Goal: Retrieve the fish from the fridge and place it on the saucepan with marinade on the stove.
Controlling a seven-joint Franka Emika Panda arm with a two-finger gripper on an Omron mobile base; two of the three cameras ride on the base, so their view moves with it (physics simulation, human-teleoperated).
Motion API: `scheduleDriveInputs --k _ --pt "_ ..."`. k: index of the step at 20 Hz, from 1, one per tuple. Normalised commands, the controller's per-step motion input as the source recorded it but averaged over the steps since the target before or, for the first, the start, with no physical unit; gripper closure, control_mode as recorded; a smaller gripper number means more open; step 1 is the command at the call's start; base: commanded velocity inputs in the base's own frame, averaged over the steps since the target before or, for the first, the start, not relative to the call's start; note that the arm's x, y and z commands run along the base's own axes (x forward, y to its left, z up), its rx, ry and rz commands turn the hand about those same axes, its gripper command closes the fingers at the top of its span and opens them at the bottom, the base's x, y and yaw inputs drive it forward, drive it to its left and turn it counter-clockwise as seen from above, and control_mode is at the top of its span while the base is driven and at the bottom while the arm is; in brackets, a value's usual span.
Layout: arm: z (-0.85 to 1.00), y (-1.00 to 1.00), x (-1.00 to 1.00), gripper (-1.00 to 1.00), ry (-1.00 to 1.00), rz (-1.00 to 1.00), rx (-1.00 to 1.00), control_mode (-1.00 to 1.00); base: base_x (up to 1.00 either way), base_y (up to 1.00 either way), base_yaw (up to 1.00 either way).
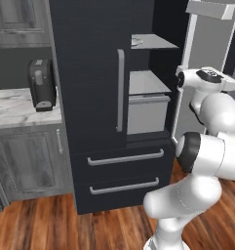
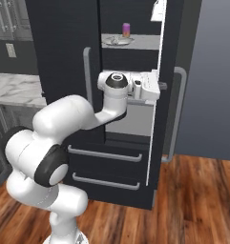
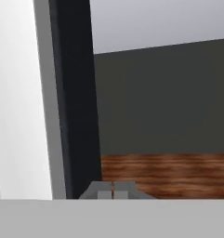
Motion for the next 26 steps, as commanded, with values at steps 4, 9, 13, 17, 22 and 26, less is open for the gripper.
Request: scheduleDriveInputs --k 4,9,13,17,22,26 --pt "0.12 0.29 -0.44 1.00 0.00 0.00 -0.04 -1.00 0.00 0.00 0.00" --pt "0.14 0.57 -0.60 1.00 0.00 0.01 -0.08 -1.00 0.00 0.00 0.00" --pt "0.13 0.74 -0.65 1.00 0.00 0.06 -0.09 -1.00 0.00 0.00 0.00" --pt "0.18 0.76 -0.60 1.00 0.00 0.12 -0.05 -1.00 0.00 0.00 0.00" --pt "0.19 0.72 -0.48 1.00 0.02 0.23 -0.01 -1.00 0.00 0.00 0.00" --pt "0.07 0.55 -0.25 1.00 0.03 0.33 0.00 -1.00 0.00 0.00 0.00"
